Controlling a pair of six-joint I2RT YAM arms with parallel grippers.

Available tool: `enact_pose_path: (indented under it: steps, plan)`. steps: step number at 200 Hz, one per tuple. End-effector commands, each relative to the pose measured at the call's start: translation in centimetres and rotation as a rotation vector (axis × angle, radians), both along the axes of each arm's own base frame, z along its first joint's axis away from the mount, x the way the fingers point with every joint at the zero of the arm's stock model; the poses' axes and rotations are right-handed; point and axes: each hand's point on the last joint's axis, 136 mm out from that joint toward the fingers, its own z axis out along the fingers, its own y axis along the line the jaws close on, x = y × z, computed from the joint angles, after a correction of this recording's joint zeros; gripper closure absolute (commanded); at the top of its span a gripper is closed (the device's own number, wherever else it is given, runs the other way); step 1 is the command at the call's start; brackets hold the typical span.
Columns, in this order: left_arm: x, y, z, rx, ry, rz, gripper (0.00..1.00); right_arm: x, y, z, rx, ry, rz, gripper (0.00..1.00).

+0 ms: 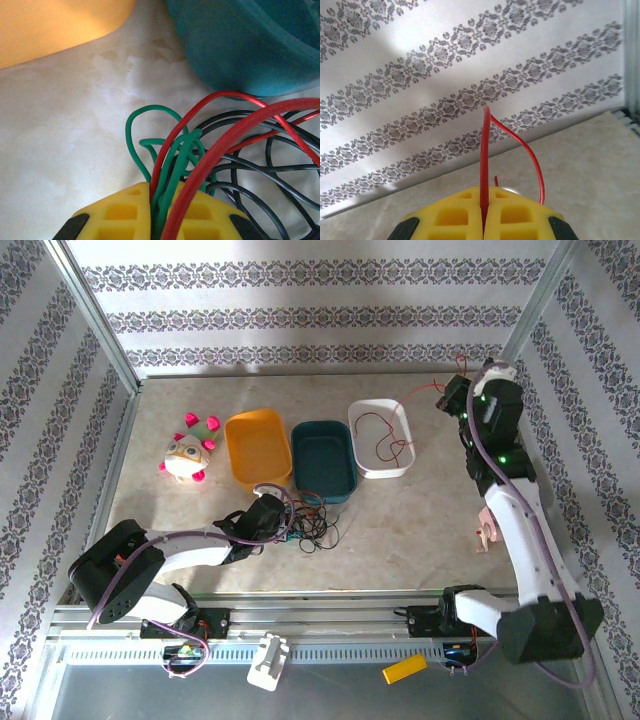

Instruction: Untangle the cables

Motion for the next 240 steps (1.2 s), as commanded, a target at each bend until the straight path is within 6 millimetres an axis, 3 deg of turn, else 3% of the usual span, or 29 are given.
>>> enact_pose_path:
  steps: [1, 17, 43, 76, 103, 114, 124, 133, 172, 197, 207, 217, 240]
  plan:
    - [-2.0, 2.3, -2.8, 0.100, 0.091, 0.006, 1.00, 2.8, 1.8, 1.2, -0.003, -0.050, 0.082, 1.00]
    - [-2.0, 2.2, -2.9, 0.106, 0.097, 0.004, 1.00, 4.8, 2.7, -2.3, -0.026, 0.040, 0.091, 1.00]
    - [-2.1, 2.2, -2.9, 0.110, 0.106, 0.001, 1.00, 6.5, 5.1, -10.0, -0.093, 0.222, 0.123, 1.00]
    - [-2.0, 2.1, -2.7, 0.111, 0.105, -0.004, 1.00, 5.9, 9.2, -19.7, -0.075, 0.464, 0.261, 1.00]
    - [-2.1, 2.0, -2.6, 0.111, 0.108, -0.004, 1.00, 4.9, 11.1, -23.6, -0.008, 0.587, 0.323, 0.97]
    - [-2.1, 2.1, -2.6, 0.112, 0.107, -0.001, 1.00, 4.6, 10.8, -24.3, 0.014, 0.611, 0.295, 0.85]
    - [-2.1, 2.1, -2.5, 0.110, 0.103, -0.002, 1.00, 4.4, 10.1, -24.5, 0.023, 0.620, 0.253, 0.62]
    - [-2.0, 2.1, -2.3, 0.107, 0.100, -0.001, 1.00, 4.1, 9.4, -24.1, 0.018, 0.613, 0.212, 0.53]
    - [-2.1, 2.2, -1.9, 0.092, 0.083, 0.005, 1.00, 1.9, 5.6, -19.4, -0.048, 0.487, 0.023, 0.42]
    - [-2.0, 2.1, -1.6, 0.079, 0.067, 0.001, 1.00, -0.7, 5.4, -17.5, -0.072, 0.435, 0.027, 0.40]
    - [-2.0, 2.0, -1.6, 0.072, 0.061, -0.004, 1.00, -2.0, 6.3, -17.3, -0.073, 0.431, 0.074, 0.40]
    - [-1.9, 1.8, -1.4, 0.062, 0.053, -0.009, 1.00, -3.4, 8.6, -17.4, -0.058, 0.422, 0.186, 0.40]
    - [-1.7, 1.5, -1.1, 0.044, 0.038, -0.017, 1.00, -8.6, 16.7, -18.3, -0.052, 0.420, 0.597, 0.41]
